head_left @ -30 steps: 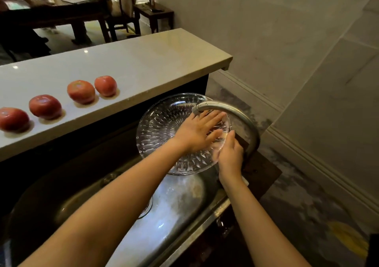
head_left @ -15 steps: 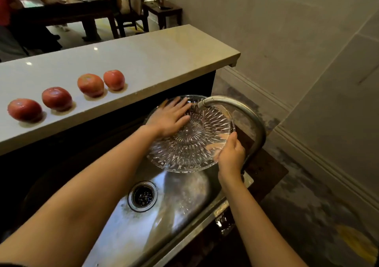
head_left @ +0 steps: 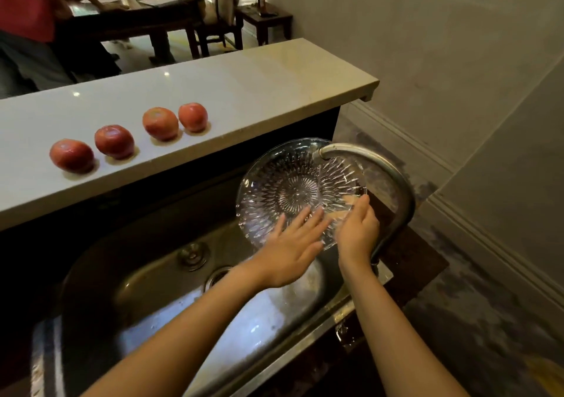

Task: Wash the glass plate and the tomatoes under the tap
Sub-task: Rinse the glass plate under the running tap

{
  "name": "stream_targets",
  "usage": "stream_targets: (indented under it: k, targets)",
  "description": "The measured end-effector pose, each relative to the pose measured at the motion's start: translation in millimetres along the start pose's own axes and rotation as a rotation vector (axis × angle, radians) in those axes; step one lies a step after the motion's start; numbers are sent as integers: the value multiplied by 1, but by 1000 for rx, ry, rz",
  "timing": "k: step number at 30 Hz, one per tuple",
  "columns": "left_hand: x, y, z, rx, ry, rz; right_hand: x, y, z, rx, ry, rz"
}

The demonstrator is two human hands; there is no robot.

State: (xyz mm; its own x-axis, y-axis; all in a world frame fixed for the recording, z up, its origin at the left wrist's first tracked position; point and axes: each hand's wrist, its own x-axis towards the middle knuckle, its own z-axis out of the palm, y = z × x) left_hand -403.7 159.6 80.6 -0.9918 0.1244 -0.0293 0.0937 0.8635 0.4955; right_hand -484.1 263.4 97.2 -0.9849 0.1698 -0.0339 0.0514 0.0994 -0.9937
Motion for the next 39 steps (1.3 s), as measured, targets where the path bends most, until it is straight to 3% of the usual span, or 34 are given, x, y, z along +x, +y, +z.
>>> stream_targets:
  k: [6, 19, 23, 28, 32, 35, 39]
  targets:
    - [36, 16, -4, -29, 139, -41, 7, -11, -3, 30, 67, -123]
    - [99, -18, -46, -5, 475, -1, -21, -13, 4, -57, -52, -258]
    - [94, -30, -39, 1, 474, 13, -27, -11, 5, -60, -62, -258]
    - [51, -84, -26, 85, 378, -341, -17, -15, -3, -29, 55, -260]
    - [2, -83, 7, 42, 273, -428, -9, -16, -6, -88, 59, -274]
    - [-12, -40, 30, -68, 237, -341, -11, -11, -1, -96, 40, -256]
    - [5, 15, 35, -215, 211, -50, -14, -3, -4, -103, 18, -245]
